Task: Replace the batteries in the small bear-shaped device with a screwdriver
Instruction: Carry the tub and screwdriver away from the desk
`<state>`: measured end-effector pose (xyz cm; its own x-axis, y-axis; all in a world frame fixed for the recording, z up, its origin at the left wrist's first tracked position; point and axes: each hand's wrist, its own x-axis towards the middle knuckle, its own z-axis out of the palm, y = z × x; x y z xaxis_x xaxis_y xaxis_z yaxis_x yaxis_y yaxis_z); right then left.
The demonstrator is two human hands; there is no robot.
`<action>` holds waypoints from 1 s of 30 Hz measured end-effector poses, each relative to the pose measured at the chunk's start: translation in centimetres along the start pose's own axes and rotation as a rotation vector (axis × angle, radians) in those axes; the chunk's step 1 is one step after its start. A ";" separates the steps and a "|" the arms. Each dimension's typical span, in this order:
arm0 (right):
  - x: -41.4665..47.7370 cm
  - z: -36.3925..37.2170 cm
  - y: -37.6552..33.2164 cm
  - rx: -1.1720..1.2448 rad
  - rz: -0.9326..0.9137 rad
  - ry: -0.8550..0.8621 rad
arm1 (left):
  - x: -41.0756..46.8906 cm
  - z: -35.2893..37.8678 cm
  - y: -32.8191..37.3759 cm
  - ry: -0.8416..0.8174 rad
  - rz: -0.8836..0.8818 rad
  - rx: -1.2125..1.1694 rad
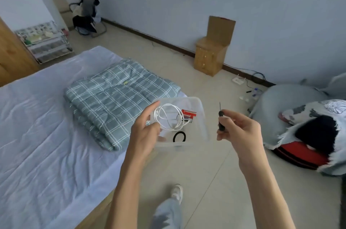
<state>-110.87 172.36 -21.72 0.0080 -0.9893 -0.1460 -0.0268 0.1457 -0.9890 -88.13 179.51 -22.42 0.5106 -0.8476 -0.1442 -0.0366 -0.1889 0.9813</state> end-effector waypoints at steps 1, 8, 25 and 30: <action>1.9 0.1 0.0 0.005 0.004 0.021 | 2.1 1.1 0.3 -0.014 0.005 0.003; 16.6 2.2 -3.5 0.039 -0.037 0.126 | 18.2 7.1 4.4 -0.167 0.096 0.074; 46.3 5.8 -5.9 0.050 -0.038 0.166 | 47.8 19.6 9.5 -0.217 0.073 0.074; 58.2 4.0 -7.3 0.045 -0.048 0.122 | 56.5 26.4 11.3 -0.146 0.067 0.086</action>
<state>-106.20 113.82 -23.11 -0.1131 -0.9888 -0.0971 0.0155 0.0960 -0.9953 -82.38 116.40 -22.83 0.3742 -0.9217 -0.1020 -0.1430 -0.1661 0.9757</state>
